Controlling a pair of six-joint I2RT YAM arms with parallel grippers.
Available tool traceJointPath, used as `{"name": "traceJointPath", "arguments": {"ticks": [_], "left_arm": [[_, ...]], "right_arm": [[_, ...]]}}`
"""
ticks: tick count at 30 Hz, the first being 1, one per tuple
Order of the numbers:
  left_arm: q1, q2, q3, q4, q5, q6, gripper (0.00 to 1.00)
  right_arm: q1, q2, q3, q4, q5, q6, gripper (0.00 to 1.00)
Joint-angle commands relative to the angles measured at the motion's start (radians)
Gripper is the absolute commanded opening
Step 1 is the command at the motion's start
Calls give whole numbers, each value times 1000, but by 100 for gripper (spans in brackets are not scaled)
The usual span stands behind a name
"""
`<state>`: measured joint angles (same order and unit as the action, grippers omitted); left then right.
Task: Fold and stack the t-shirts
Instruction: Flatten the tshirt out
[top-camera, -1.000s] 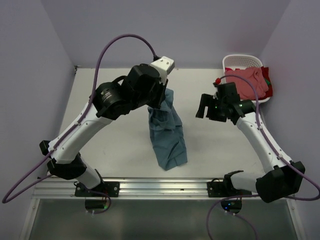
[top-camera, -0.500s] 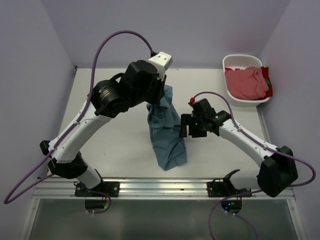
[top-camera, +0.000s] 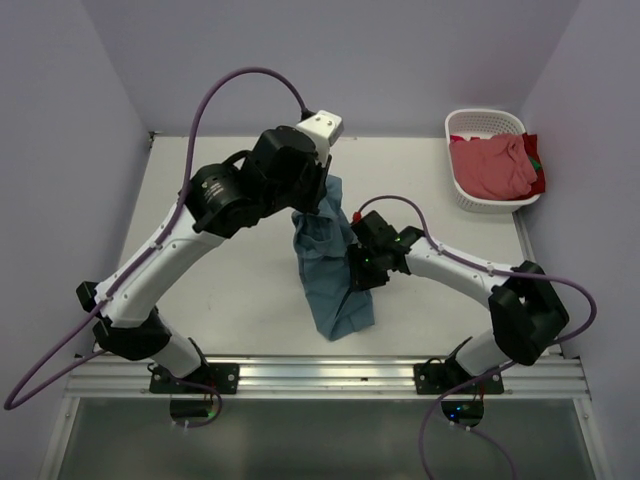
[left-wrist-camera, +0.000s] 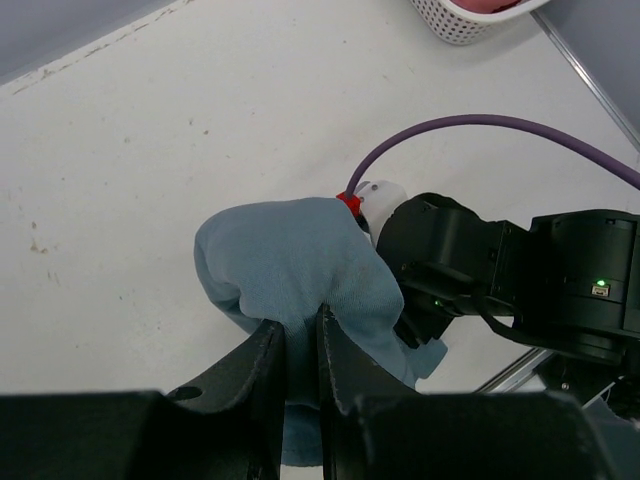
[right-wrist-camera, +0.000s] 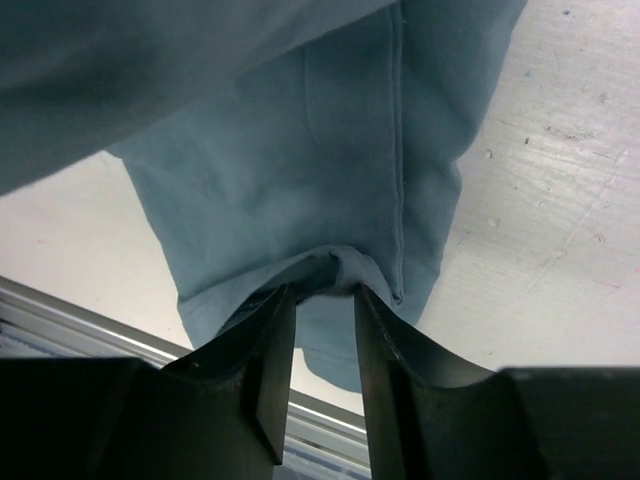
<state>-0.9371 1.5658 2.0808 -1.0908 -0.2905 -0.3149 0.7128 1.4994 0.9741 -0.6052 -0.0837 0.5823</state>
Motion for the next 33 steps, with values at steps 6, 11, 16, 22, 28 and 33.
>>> {"name": "traceJointPath", "arguments": {"ticks": [6,11,16,22,28,33], "left_arm": [[21,-102,-54,115,-32,-23,18],[26,-131,-82,123,-45,-27,18],[35,-161,-123,126,-81,-44,18],[49,-220,-226,147,-120,-82,20],[55,-311,-324,105,-287,-197,63],[61,-449,-436,87,-509,-363,100]], "right_arm": [[16,30,28,2,64,17,19],[17,27,49,-27,81,13,0],[17,-54,139,-160,203,1,0],[19,-203,332,-348,421,-25,0],[17,-252,526,-505,625,-47,0],[16,-278,658,-559,710,-73,0]]}}
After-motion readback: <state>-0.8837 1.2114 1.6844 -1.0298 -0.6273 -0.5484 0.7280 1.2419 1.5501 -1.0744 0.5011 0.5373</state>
